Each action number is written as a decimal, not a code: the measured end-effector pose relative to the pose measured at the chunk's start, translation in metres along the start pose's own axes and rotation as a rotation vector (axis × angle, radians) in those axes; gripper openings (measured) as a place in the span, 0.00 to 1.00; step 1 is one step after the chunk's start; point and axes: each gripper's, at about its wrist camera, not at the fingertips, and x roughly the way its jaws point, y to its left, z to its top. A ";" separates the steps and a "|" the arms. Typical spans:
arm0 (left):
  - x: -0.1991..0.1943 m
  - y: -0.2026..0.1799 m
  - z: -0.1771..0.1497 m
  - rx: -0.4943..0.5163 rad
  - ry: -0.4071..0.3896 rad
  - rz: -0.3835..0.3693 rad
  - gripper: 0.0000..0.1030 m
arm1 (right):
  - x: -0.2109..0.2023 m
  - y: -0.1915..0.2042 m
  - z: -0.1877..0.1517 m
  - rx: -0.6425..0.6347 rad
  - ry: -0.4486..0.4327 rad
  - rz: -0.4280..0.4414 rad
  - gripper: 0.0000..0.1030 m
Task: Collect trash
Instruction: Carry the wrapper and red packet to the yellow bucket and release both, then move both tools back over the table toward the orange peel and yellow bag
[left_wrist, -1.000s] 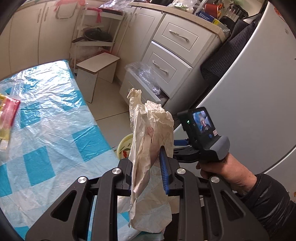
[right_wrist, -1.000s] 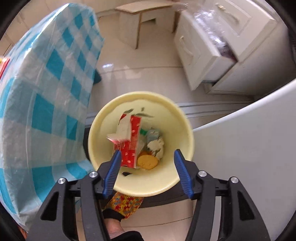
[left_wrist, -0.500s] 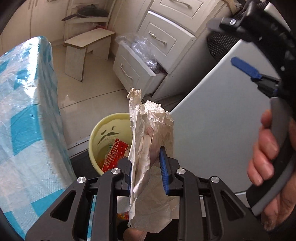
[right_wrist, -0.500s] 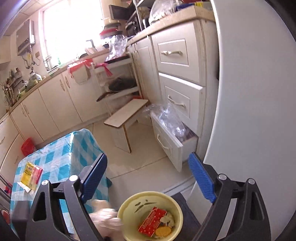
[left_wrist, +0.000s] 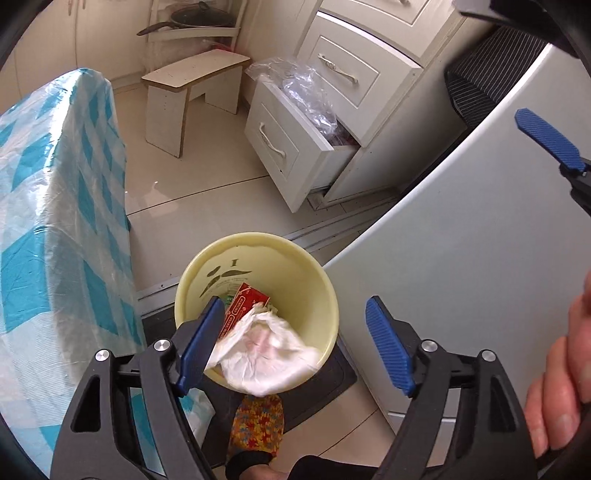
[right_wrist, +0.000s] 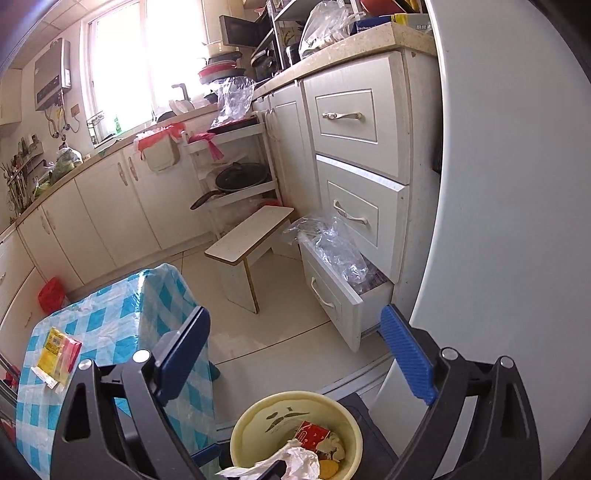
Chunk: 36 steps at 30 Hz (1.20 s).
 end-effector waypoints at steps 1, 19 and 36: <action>-0.004 0.002 -0.001 0.004 -0.003 -0.003 0.73 | 0.000 0.001 0.000 -0.003 -0.002 -0.002 0.88; -0.161 0.098 -0.031 0.049 -0.229 0.236 0.84 | 0.002 0.065 -0.004 -0.117 -0.009 0.025 0.90; -0.304 0.322 -0.108 -0.399 -0.417 0.453 0.87 | -0.011 0.268 -0.064 -0.479 0.077 0.386 0.92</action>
